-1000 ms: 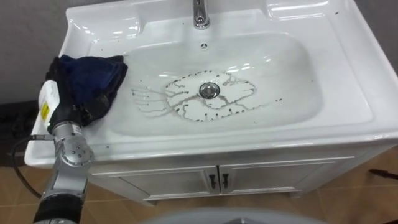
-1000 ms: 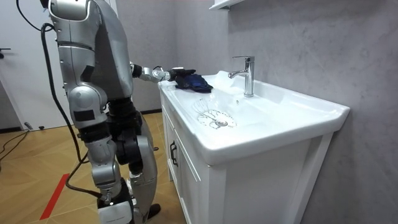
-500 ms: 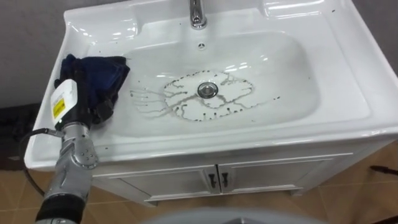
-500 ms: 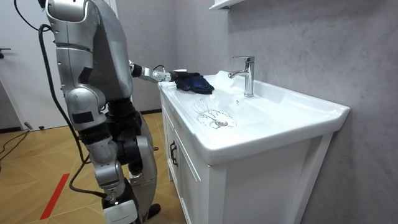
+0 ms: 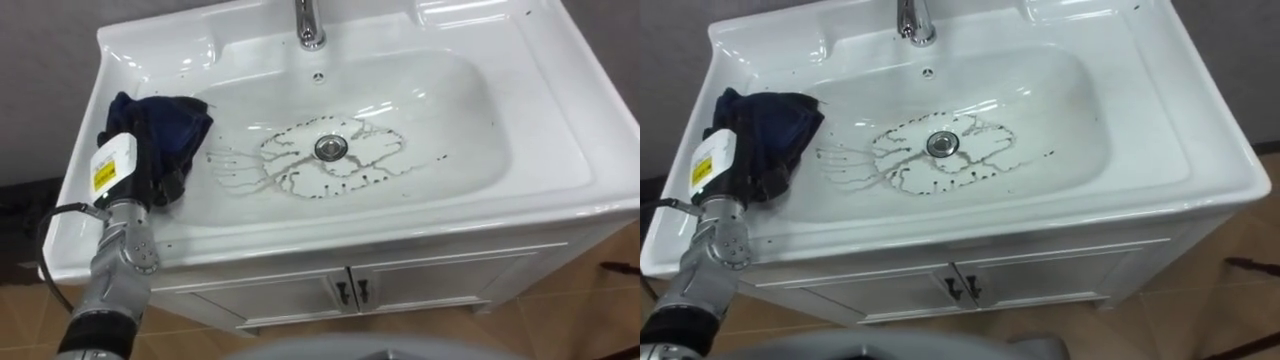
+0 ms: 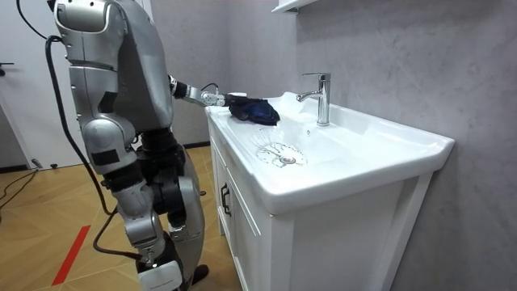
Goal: Wipe basin
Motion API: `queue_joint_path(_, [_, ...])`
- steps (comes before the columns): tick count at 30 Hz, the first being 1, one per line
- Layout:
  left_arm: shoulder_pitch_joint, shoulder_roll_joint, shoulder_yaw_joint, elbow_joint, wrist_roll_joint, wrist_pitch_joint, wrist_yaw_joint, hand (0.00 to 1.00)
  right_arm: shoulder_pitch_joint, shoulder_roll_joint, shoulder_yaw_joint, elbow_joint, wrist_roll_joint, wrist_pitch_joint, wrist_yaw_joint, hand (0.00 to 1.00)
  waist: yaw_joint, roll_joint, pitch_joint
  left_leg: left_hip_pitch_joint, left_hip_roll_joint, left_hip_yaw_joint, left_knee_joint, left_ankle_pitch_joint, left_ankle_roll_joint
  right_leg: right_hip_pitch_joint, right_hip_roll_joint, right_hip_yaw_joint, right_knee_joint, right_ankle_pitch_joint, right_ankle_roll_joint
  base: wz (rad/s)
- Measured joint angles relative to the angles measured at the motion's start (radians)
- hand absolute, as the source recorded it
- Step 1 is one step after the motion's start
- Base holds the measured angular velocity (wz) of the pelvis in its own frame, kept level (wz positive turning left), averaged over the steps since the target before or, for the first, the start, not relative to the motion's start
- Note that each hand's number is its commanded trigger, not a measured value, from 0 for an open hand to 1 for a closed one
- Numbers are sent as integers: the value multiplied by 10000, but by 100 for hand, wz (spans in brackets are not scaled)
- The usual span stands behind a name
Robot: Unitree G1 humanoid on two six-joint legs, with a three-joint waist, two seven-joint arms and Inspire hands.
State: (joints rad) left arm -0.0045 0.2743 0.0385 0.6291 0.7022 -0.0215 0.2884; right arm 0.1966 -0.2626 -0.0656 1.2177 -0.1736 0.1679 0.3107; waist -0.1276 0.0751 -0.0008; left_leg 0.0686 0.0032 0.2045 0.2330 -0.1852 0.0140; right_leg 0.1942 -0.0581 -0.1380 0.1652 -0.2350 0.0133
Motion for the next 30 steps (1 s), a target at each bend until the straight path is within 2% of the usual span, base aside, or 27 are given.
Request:
queue_joint_path(3, [-119,1,301,146,74,4,0,100,31,40,-204,-28,-5,145,-18,0,10,22,-18,124,29,108,-66,20,-32,26,15,81,44,-17,-30,-12])
queue_joint_path(7, [-136,16,671,257,75,12,-3,100,59,45,-364,-24,-107,503,-27,0,-9,58,-83,324,57,292,-262,46,-72,51,37,267,58,-32,-54,-16])
queue_joint_path(12, [-135,61,1142,272,66,30,-22,100,85,79,-435,-162,-1078,951,-9,0,4,-42,-153,576,56,393,-341,61,-93,161,38,453,67,-69,-82,-12])
queue_joint_path(16, [-135,109,1255,306,46,103,-48,100,8,142,-555,-187,-1472,996,25,0,11,-100,-187,687,56,394,-343,60,-95,229,37,530,69,-71,-86,-9])
queue_joint_path(19, [-135,120,1335,396,-44,106,-47,100,-56,205,-572,-193,-1608,1182,136,0,18,-142,-209,796,51,389,-367,59,-98,316,31,540,56,-82,-91,-3])
queue_joint_path(23, [-135,119,1359,476,-357,105,98,100,-212,215,-757,-181,-1524,1272,170,0,10,-146,-211,836,55,375,-380,59,-98,337,29,547,58,-81,-91,-1])
queue_joint_path(30, [-233,73,1413,562,-696,106,366,100,-379,253,-741,-172,-1453,1136,-17,0,-31,-143,-212,797,36,322,-347,58,-97,366,16,484,49,-96,-78,3])
